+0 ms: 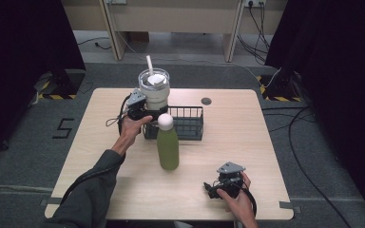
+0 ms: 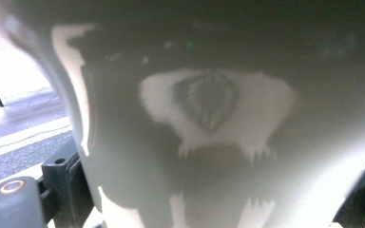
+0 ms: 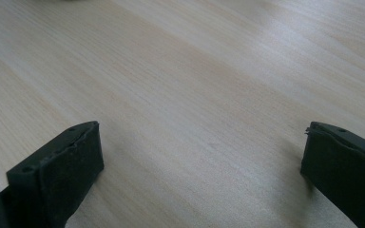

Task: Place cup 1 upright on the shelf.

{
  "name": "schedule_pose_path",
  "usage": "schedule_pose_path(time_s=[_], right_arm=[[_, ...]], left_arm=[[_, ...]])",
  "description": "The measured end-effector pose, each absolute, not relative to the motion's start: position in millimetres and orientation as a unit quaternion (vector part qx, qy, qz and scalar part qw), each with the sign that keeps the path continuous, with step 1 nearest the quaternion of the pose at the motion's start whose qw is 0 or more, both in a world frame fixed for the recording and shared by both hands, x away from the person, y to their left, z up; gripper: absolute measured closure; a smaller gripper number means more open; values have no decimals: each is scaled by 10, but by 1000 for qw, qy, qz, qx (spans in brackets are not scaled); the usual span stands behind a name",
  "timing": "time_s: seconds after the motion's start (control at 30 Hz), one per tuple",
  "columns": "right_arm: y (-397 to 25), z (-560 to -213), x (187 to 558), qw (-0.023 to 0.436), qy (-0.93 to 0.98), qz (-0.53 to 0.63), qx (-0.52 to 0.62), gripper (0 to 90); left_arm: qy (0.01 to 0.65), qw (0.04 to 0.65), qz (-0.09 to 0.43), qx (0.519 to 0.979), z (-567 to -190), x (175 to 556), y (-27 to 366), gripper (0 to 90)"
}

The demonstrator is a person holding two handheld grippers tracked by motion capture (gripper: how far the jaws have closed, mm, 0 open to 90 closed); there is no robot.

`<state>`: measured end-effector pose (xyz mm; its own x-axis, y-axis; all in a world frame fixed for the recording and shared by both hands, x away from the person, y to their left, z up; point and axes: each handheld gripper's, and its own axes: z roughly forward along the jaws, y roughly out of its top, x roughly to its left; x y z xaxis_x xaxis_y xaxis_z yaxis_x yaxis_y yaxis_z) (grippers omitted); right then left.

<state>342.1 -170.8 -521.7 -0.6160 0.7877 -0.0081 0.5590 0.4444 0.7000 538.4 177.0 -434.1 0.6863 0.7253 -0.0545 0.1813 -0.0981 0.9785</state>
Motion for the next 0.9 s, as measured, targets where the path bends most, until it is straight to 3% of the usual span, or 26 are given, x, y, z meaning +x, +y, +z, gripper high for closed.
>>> schedule_pose_path(time_s=[0.9], right_arm=[[-1707, -5218, 3422, 170, 833, 339, 403, 5]], left_arm=[[331, 590, 241, 696, -4572, 5332, 1765, 106]])
